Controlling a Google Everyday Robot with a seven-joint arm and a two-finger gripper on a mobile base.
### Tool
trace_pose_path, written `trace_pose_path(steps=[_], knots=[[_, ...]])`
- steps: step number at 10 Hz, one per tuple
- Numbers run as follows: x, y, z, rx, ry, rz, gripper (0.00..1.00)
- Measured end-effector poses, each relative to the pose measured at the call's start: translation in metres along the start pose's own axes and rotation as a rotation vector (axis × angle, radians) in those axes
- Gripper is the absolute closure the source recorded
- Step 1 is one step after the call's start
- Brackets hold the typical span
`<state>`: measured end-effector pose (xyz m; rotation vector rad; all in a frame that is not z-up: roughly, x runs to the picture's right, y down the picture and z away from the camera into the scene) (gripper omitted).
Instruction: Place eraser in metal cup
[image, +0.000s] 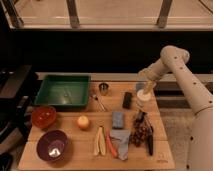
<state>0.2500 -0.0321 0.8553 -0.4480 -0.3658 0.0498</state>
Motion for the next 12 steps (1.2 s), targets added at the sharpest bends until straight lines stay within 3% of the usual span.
trace_pose_path(steps=[6,8,12], knots=[[0.000,0.000,0.000,0.000,0.000,-0.002,0.20],[-0.001,-0.001,-0.002,-0.004,0.016,-0.041,0.20],[-0.039,-0.010,0.002,-0.021,0.081,-0.420,0.20]])
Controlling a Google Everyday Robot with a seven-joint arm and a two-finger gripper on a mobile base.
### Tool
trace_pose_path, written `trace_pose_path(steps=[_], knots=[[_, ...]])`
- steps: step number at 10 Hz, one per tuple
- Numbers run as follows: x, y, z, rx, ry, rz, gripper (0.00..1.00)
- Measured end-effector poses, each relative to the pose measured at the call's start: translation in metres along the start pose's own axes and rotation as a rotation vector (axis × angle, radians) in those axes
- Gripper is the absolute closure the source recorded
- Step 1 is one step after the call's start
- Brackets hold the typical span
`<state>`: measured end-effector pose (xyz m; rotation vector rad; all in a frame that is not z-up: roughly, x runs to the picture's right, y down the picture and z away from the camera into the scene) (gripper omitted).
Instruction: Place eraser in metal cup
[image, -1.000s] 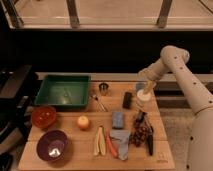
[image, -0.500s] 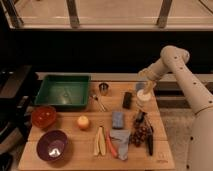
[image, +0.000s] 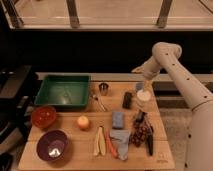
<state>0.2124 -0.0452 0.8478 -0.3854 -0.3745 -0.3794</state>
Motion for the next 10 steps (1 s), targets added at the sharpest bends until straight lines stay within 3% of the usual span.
trace_pose_path(steps=[1,4,10], knots=[[-0.013,-0.005,0.006,-0.003,0.004,-0.069,0.20],[-0.039,-0.013,0.012,0.012,-0.006,-0.175,0.20],[-0.067,-0.029,0.033,0.022,-0.033,-0.239,0.20]])
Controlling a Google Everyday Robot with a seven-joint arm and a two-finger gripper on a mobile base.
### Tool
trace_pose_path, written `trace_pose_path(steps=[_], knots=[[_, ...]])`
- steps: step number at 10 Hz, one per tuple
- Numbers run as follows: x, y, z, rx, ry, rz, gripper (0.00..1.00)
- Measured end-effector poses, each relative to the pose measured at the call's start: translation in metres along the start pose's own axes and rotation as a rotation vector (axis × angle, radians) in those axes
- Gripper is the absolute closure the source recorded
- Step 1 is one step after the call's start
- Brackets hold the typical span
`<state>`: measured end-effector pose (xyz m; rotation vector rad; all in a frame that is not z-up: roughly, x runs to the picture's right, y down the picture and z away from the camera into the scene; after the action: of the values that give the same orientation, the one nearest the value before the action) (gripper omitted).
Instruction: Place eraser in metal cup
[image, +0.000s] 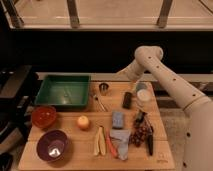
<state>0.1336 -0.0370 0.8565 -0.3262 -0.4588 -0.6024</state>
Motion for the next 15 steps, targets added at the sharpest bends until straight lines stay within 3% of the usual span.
trace_pose_path(steps=[8,10,12,15], knots=[[0.018,0.005,0.063,-0.102,-0.001,0.040,0.20],[0.030,0.007,0.065,-0.096,-0.020,0.078,0.20],[0.048,0.022,0.053,-0.072,-0.057,0.152,0.20],[0.049,0.020,0.053,-0.066,-0.063,0.156,0.20]])
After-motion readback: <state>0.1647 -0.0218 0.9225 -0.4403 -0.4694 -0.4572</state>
